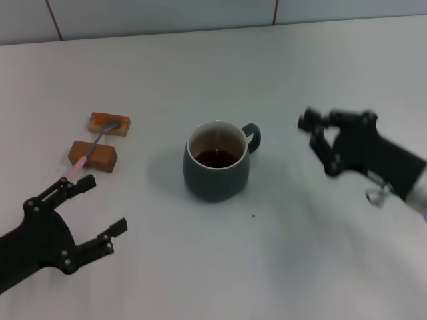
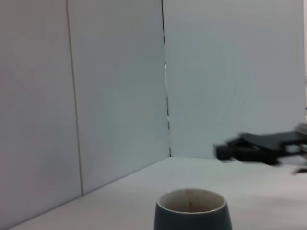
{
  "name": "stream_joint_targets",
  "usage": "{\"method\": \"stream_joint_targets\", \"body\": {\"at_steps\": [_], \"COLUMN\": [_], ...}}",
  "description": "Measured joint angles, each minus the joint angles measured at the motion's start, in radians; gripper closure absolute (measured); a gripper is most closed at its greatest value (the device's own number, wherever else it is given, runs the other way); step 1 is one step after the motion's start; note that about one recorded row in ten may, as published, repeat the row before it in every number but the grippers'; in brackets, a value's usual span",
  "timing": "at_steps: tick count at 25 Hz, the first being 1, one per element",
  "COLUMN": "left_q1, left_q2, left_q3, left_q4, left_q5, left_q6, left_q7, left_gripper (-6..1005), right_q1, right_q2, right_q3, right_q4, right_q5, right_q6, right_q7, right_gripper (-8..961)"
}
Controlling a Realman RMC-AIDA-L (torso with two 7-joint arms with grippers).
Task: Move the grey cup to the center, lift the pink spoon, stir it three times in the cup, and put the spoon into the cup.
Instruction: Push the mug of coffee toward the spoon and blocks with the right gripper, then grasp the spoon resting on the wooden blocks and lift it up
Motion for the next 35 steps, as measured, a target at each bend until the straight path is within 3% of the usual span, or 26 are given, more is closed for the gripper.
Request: {"method": "stream_joint_targets", "body": {"at_steps": [2,9,16,24,35], "left_q1": [0.001,0.005,0.008,0.010,0.011], "left_q2": [0.000,0.003,0.004,0.004,0.003], "left_q3": [-0.001,-0.013,-0.036,-0.052,-0.068], "left_q4": [0.000,0.000,0.000,0.000,0.000], "left_q5": [-0.006,-0.007,-0.008,-0.008,-0.008], "left_q6": [0.000,0.001,0.002,0.010,0.011], "left_q7": [0.000,0.000,0.000,0.000,-0.001], "left_gripper": [157,157,158,159,160], "right_q1": [-0.049,-0.143,-0.212,-0.235,-0.227], "right_q2": [-0.001,0.000,0.006,0.011,0.008], "right_q3": [-0.091,-0.191,-0.221,-0.224,-0.217], "right_q4": [-0.054,-0.141,-0.226,-0.223,-0.209], "right_q5": [-0.003,-0.004,-0.014,-0.028,-0.029], "right_q6": [-0.031,-0.111,-0.169,-0.165,-0.157], "right_q7": [0.039,0.060,0.016,-0.104,-0.096], "right_gripper": [810,679,526,331,329]}}
